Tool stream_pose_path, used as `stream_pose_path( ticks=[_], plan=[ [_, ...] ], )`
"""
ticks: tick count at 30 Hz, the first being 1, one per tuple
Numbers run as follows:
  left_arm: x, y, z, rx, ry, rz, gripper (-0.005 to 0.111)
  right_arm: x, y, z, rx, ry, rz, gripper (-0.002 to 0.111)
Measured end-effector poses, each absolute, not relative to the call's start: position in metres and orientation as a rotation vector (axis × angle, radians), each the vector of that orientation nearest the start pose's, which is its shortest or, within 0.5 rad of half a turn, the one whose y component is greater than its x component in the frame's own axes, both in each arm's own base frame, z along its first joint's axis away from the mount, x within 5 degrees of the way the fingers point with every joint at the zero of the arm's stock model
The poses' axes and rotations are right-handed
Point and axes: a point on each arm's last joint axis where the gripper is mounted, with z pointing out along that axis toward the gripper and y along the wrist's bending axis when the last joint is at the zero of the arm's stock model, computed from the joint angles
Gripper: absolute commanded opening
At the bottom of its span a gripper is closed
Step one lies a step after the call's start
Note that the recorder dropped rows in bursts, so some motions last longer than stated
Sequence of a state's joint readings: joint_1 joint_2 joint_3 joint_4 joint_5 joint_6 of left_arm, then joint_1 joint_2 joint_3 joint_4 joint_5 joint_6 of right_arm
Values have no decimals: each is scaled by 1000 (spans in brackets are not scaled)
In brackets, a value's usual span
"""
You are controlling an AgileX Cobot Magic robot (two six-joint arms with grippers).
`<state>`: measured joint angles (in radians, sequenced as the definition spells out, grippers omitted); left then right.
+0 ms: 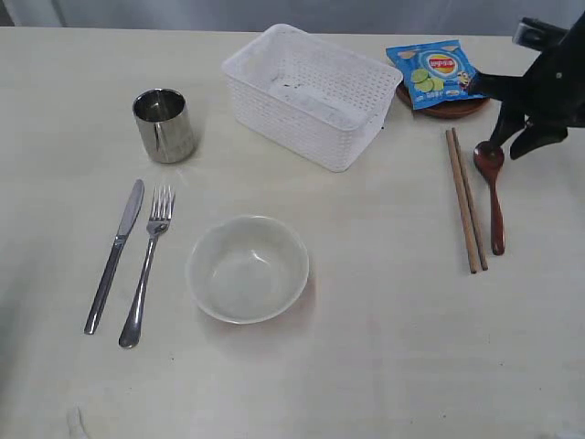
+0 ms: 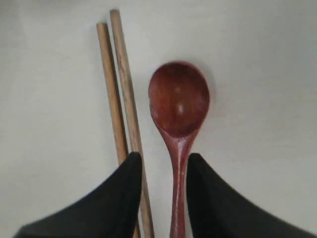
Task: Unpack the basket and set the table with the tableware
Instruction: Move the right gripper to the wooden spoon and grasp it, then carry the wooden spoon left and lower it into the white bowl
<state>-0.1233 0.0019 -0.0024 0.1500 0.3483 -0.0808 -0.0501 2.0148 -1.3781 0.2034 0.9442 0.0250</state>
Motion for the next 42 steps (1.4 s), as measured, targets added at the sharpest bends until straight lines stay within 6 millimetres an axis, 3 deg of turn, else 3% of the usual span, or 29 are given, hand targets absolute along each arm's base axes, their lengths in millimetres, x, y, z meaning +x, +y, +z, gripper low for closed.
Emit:
stream_pose_path(
  ticks=[11,17,23,25,26,27,28,30,32,34,35,38,42],
  plan=[
    [54,-2,183,132,1823,2,0,360,16,123,199,3131,121,29],
    [54,-2,183,132,1823,2,0,361,19,120,155,3099,-5,1],
    [54,-2,183,132,1823,2,0,362,15,120,136,3092,-69,-1],
    [54,-2,183,132,1823,2,0,360,15,136,135,3052,-62,-1],
    [54,-2,183,132,1823,2,0,359,15,160,137,2987,-49,-1],
    [54,-2,183,132,1823,2,0,357,16,171,139,2956,-33,-1],
    [54,-2,183,132,1823,2,0,351,21,204,106,2870,43,-1],
    [54,-2,183,132,1823,2,0,337,46,246,-47,2749,206,-1],
    [54,-2,183,132,1823,2,0,316,95,279,-325,2684,360,-1],
    [54,-2,183,132,1823,2,0,294,155,295,-656,2684,413,-1],
    [54,-2,183,132,1823,2,0,283,185,299,-832,2698,404,-1],
    [54,-2,183,132,1823,2,0,268,231,296,-1081,2715,335,-1],
    [54,-2,183,132,1823,2,0,258,271,273,-1275,2710,236,-1]
  ],
)
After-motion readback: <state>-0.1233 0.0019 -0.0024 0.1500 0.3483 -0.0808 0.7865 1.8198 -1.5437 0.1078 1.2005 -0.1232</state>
